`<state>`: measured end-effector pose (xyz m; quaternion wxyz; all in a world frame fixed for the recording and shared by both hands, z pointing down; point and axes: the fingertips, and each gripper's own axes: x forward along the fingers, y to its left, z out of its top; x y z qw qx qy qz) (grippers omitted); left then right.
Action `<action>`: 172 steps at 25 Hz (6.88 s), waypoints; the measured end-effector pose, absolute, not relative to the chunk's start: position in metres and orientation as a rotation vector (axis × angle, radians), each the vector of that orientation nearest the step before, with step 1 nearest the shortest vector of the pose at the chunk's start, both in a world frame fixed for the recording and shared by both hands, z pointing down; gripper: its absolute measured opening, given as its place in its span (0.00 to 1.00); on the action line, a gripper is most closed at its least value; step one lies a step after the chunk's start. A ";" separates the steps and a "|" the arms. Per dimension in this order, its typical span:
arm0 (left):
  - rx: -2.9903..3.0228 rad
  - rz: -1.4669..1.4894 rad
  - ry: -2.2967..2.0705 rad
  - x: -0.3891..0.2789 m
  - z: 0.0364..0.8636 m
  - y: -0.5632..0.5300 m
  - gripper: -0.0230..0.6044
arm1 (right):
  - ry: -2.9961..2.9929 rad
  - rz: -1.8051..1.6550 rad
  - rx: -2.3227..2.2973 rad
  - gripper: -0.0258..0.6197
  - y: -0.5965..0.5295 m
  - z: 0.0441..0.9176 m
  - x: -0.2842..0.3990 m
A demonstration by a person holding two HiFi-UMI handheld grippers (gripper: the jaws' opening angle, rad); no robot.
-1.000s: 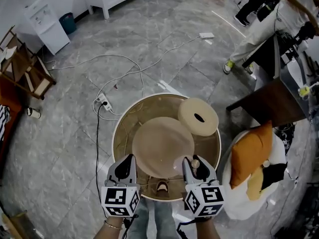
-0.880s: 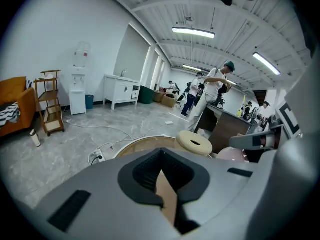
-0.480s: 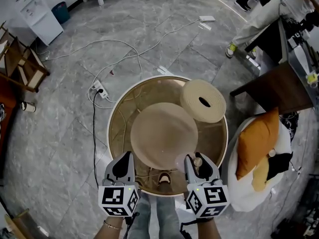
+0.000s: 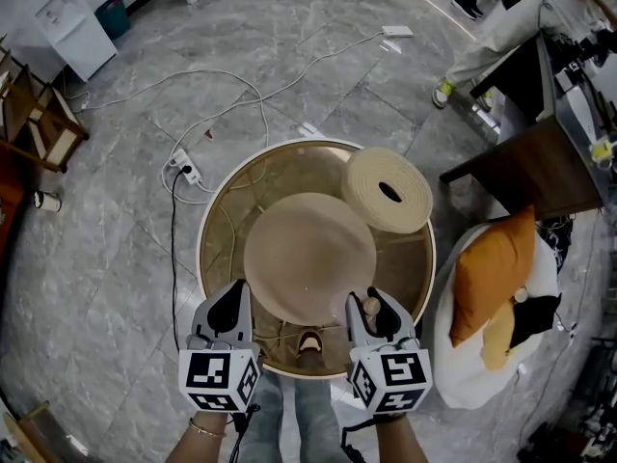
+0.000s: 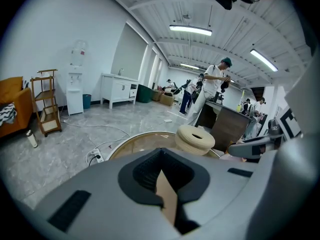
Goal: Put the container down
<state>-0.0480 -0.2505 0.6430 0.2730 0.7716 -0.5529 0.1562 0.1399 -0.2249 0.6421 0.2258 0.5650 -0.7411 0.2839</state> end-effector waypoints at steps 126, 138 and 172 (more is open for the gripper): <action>1.882 0.400 -1.559 -0.100 0.712 -0.235 0.03 | -2.054 0.519 1.430 0.32 -0.309 0.752 0.099; 1.943 0.396 -1.561 -0.097 0.664 -0.243 0.03 | -2.056 0.492 1.461 0.32 -0.299 0.707 0.101; 2.365 0.200 -1.542 -0.021 0.302 -0.213 0.03 | -1.985 0.464 2.011 0.05 -0.160 0.338 0.251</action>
